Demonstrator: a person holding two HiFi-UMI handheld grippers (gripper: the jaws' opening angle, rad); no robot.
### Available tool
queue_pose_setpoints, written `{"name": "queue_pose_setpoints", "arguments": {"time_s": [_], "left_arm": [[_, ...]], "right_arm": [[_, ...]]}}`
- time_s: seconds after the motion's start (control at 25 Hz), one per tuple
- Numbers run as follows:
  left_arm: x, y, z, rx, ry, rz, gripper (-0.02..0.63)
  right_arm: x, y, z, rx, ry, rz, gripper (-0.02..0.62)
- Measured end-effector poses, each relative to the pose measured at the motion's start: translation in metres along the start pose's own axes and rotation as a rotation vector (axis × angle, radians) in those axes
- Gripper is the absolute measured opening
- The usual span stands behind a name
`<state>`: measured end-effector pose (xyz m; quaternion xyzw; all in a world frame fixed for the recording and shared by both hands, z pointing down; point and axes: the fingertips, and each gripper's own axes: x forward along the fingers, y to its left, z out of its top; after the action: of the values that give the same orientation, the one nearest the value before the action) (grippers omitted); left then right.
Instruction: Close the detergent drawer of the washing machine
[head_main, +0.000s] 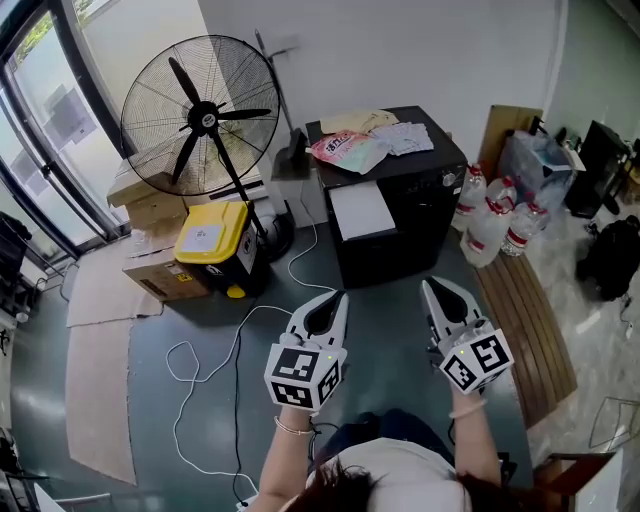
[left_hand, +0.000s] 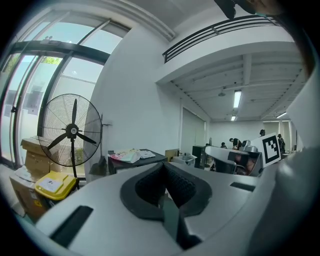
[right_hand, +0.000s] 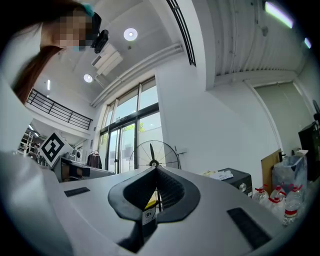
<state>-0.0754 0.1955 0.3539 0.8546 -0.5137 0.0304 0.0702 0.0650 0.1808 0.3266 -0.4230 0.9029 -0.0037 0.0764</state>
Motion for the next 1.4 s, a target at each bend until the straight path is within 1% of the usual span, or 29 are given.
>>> {"name": "queue_pose_setpoints", "arguments": {"time_s": [0.32, 0.6, 0.96, 1.2, 1.24, 1.32, 1.4], "left_arm": [[0.031, 0.005, -0.001, -0.006, 0.007, -0.027, 0.018], [0.075, 0.017, 0.002, -0.016, 0.006, -0.019, 0.018], [0.141, 0.035, 0.006, -0.033, 0.003, -0.001, 0.020], [0.176, 0.052, -0.001, -0.054, 0.020, 0.026, 0.023], [0.180, 0.054, -0.003, -0.058, 0.025, 0.028, 0.028], [0.189, 0.059, -0.008, -0.071, 0.036, 0.033, 0.060], [0.197, 0.064, -0.012, -0.082, 0.044, 0.044, 0.065]], "right_arm": [[0.014, -0.027, -0.012, 0.020, 0.028, -0.022, 0.029], [0.045, -0.063, -0.020, 0.006, 0.052, -0.005, 0.029], [0.088, -0.119, -0.038, 0.006, 0.095, 0.029, 0.029], [0.113, -0.150, -0.055, 0.007, 0.133, 0.063, 0.031], [0.117, -0.154, -0.058, 0.010, 0.139, 0.069, 0.032], [0.124, -0.163, -0.065, 0.019, 0.152, 0.080, 0.041], [0.131, -0.170, -0.071, 0.023, 0.164, 0.096, 0.049]]}}
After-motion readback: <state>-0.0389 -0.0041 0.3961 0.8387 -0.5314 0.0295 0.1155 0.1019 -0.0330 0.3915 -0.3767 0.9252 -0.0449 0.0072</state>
